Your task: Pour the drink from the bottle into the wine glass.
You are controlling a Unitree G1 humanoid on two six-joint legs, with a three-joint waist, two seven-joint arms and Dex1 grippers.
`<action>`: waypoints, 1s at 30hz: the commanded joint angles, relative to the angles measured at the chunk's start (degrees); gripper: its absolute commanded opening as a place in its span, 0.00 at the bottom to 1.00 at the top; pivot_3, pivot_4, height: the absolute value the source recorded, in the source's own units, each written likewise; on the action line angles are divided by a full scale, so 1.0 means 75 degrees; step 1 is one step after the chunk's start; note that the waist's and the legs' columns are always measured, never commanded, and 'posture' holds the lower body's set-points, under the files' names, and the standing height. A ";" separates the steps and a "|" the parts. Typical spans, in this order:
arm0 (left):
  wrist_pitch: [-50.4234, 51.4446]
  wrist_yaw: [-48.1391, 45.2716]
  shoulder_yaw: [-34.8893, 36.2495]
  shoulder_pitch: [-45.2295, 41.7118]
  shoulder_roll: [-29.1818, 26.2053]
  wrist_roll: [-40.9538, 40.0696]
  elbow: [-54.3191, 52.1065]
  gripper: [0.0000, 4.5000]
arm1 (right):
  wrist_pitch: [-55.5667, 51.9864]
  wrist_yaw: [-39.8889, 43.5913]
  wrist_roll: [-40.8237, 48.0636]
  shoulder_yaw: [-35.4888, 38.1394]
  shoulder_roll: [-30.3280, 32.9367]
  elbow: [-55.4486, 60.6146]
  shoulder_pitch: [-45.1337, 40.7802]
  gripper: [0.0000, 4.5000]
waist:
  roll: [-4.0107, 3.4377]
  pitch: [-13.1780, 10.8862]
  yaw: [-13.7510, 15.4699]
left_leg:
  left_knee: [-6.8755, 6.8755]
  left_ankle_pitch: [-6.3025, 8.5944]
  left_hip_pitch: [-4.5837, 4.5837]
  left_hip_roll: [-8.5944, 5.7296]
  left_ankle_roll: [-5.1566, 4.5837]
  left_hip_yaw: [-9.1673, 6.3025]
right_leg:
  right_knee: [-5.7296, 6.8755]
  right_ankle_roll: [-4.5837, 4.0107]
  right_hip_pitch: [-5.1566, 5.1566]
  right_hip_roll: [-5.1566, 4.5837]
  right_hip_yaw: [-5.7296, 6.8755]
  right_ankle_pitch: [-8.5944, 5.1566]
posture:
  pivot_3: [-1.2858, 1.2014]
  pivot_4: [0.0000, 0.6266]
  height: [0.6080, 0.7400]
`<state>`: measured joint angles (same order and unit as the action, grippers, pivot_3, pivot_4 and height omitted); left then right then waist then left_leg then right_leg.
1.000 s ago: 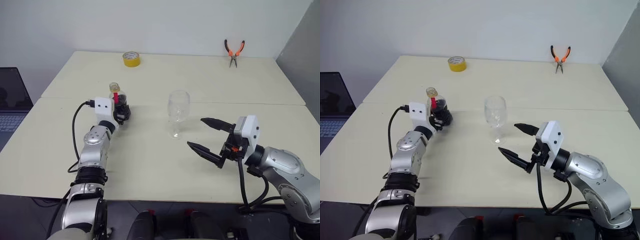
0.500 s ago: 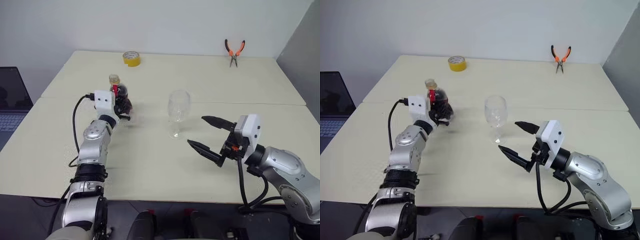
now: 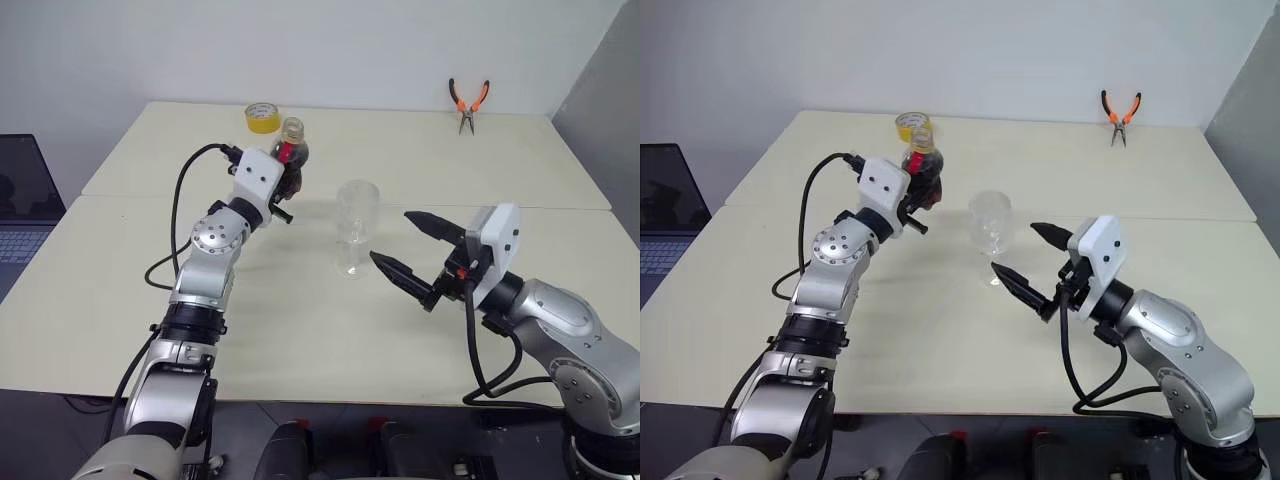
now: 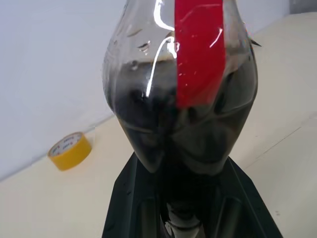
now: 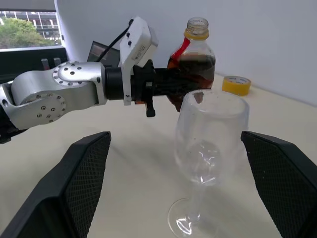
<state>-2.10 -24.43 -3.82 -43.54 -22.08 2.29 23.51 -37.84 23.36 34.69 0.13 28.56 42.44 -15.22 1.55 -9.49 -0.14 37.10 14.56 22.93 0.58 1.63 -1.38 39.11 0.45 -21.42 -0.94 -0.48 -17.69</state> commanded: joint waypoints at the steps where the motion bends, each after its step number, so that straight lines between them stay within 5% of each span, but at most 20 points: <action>1: -0.1148 -0.0098 -0.0229 -0.0510 -0.0293 0.0472 0.0197 0.14 | 0.0327 -0.0126 -0.0357 -0.0158 -0.0121 0.0107 -0.0084 1.00 | 0.0000 0.0000 -0.0002 | -0.0001 0.0000 0.0000 0.0000 -0.0001 0.0001 | -0.0004 0.0000 0.0000 0.0000 -0.0001 0.0000 | 0.52 0.24 1.00; 21: -0.5125 0.0743 -0.1216 -0.1911 -0.1162 0.2734 0.2841 0.14 | 0.0290 -0.0466 -0.1311 -0.1031 -0.1083 -0.0689 -0.0648 1.00 | -0.0001 0.0000 -0.0022 | -0.0001 0.0000 0.0007 -0.0001 -0.0003 0.0011 | 0.0001 0.0000 -0.0017 0.0000 -0.0010 0.0000 | 0.52 0.24 1.00; 30: -0.5713 0.1167 -0.1435 -0.2422 -0.1347 0.3285 0.3439 0.14 | -0.0186 -0.0722 -0.1291 -0.0951 -0.1268 -0.0673 -0.0899 1.00 | -0.0001 0.0000 -0.0019 | -0.0001 0.0000 0.0012 -0.0001 -0.0003 0.0012 | 0.0007 0.0000 -0.0026 0.0000 -0.0009 0.0000 | 0.52 0.24 1.00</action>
<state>-43.24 -17.63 -15.01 -59.11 -31.14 26.79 50.19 -38.75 18.48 24.78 -8.03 19.24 35.55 -21.11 1.55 -9.50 -0.29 37.09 14.56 23.02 0.57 1.61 -1.28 39.19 0.44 -21.63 -0.94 -0.55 -17.69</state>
